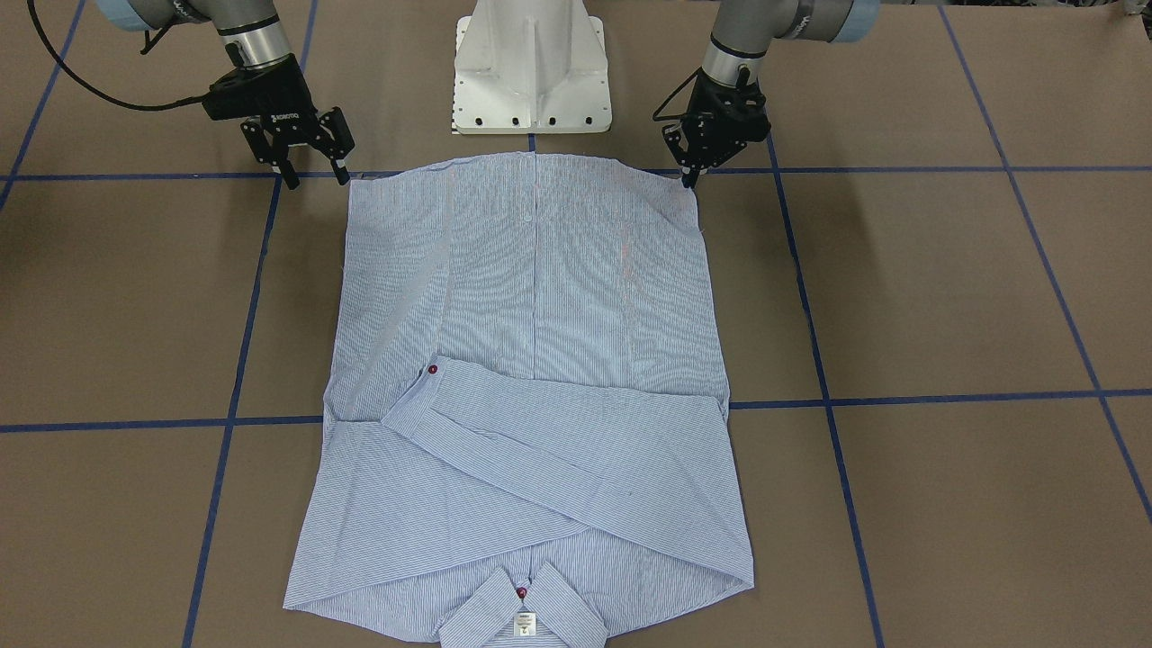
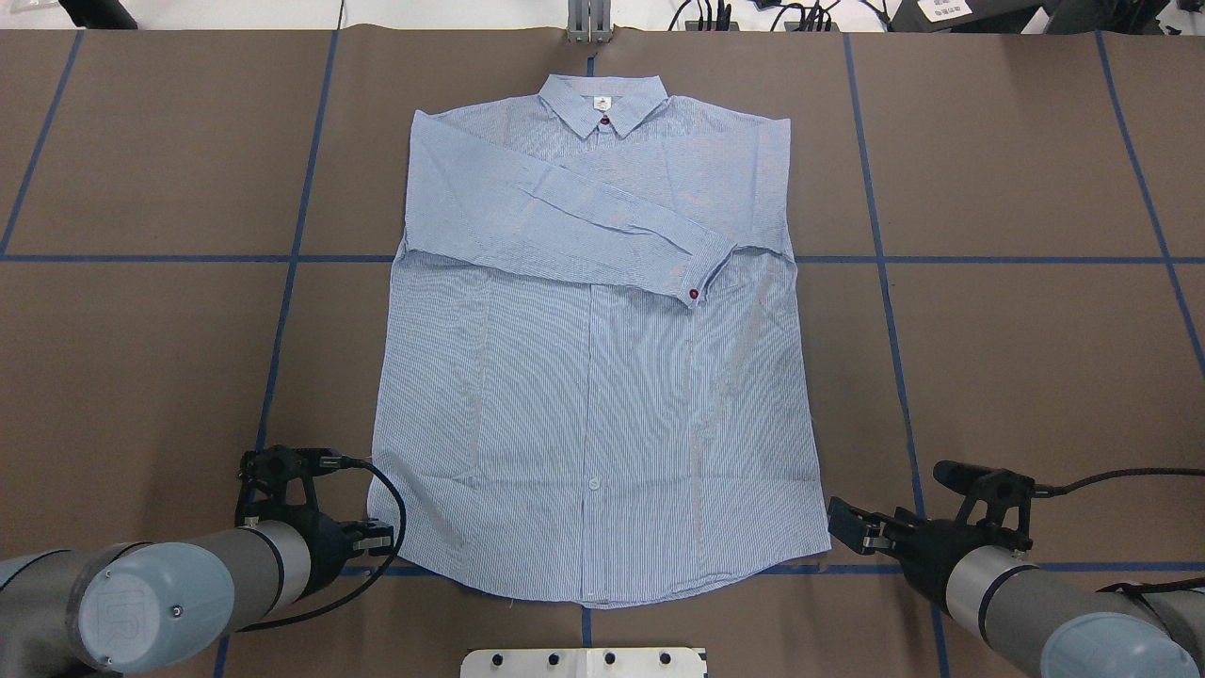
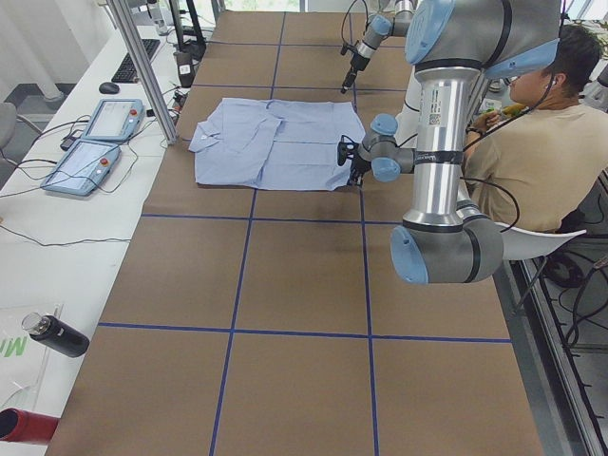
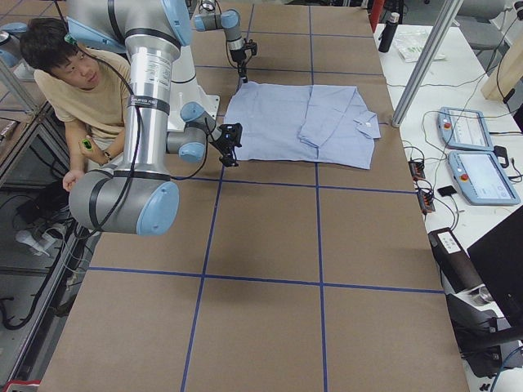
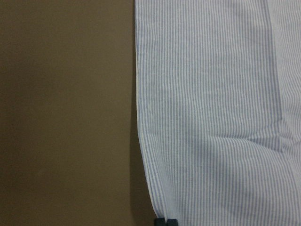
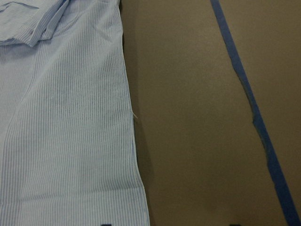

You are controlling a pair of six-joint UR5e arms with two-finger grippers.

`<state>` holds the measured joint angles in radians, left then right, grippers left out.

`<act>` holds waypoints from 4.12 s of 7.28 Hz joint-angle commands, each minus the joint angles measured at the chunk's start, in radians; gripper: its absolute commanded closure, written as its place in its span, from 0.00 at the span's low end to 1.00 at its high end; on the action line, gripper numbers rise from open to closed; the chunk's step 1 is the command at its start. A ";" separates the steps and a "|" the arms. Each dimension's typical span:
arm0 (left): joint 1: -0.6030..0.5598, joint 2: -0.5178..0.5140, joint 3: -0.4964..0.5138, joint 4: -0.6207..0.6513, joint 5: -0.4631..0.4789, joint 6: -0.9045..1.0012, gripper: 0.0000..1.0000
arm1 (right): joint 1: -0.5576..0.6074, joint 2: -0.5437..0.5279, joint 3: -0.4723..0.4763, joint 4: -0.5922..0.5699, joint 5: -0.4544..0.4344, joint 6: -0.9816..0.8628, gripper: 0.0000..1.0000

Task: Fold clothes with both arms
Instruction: 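Grasp the near hem corners with both grippers and pull them toward the robot, then lift the hem corners with both grippers and fold them up onto the collar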

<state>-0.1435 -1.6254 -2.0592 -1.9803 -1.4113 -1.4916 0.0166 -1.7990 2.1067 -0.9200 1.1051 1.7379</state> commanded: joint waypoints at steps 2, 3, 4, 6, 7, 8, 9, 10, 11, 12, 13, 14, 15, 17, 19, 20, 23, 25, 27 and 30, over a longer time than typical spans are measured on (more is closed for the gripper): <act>0.012 -0.001 -0.001 0.000 0.047 -0.002 1.00 | -0.055 0.059 -0.008 -0.110 -0.062 0.152 0.37; 0.012 0.001 -0.001 0.001 0.048 -0.002 1.00 | -0.055 0.102 -0.020 -0.153 -0.065 0.153 0.47; 0.012 -0.001 -0.001 0.001 0.048 -0.002 1.00 | -0.059 0.110 -0.028 -0.163 -0.067 0.157 0.49; 0.012 0.001 -0.002 0.001 0.048 -0.002 1.00 | -0.076 0.110 -0.059 -0.163 -0.103 0.157 0.52; 0.012 0.001 -0.002 0.001 0.048 -0.002 1.00 | -0.082 0.110 -0.059 -0.163 -0.108 0.157 0.57; 0.012 0.001 -0.002 0.003 0.048 -0.002 1.00 | -0.086 0.113 -0.054 -0.163 -0.113 0.157 0.71; 0.012 0.001 -0.004 0.003 0.048 -0.002 1.00 | -0.090 0.122 -0.057 -0.163 -0.117 0.158 0.80; 0.012 0.001 -0.004 0.003 0.048 -0.002 1.00 | -0.096 0.122 -0.057 -0.163 -0.119 0.167 0.80; 0.012 0.001 -0.004 0.003 0.048 -0.002 1.00 | -0.108 0.122 -0.057 -0.163 -0.132 0.170 0.83; 0.012 0.001 -0.005 0.003 0.048 -0.004 1.00 | -0.116 0.122 -0.059 -0.163 -0.137 0.172 0.83; 0.010 0.001 -0.015 0.003 0.046 -0.002 1.00 | -0.118 0.124 -0.054 -0.163 -0.142 0.189 0.95; 0.010 0.002 -0.050 0.006 0.043 -0.002 1.00 | -0.116 0.122 -0.030 -0.163 -0.151 0.195 1.00; 0.010 0.027 -0.111 0.008 0.038 -0.001 1.00 | -0.107 0.112 0.058 -0.169 -0.146 0.189 1.00; -0.007 0.100 -0.416 0.190 -0.079 0.007 1.00 | -0.107 0.110 0.448 -0.558 -0.051 0.184 1.00; -0.039 0.091 -0.667 0.392 -0.208 0.008 1.00 | -0.104 0.147 0.666 -0.753 0.068 0.184 1.00; -0.109 0.081 -0.673 0.406 -0.262 0.023 1.00 | -0.042 0.167 0.682 -0.761 0.134 0.181 1.00; -0.299 -0.075 -0.417 0.428 -0.290 0.186 1.00 | 0.167 0.287 0.548 -0.764 0.222 0.008 1.00; -0.393 -0.248 -0.145 0.426 -0.220 0.194 1.00 | 0.265 0.412 0.371 -0.760 0.216 -0.038 1.00; -0.471 -0.295 -0.119 0.426 -0.201 0.218 1.00 | 0.365 0.420 0.349 -0.757 0.222 -0.081 1.00; -0.519 -0.352 -0.005 0.419 -0.167 0.240 1.00 | 0.468 0.609 0.119 -0.752 0.236 -0.120 1.00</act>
<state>-0.6503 -1.9397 -2.1411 -1.5563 -1.6025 -1.2553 0.4438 -1.2842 2.3636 -1.6792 1.3393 1.6293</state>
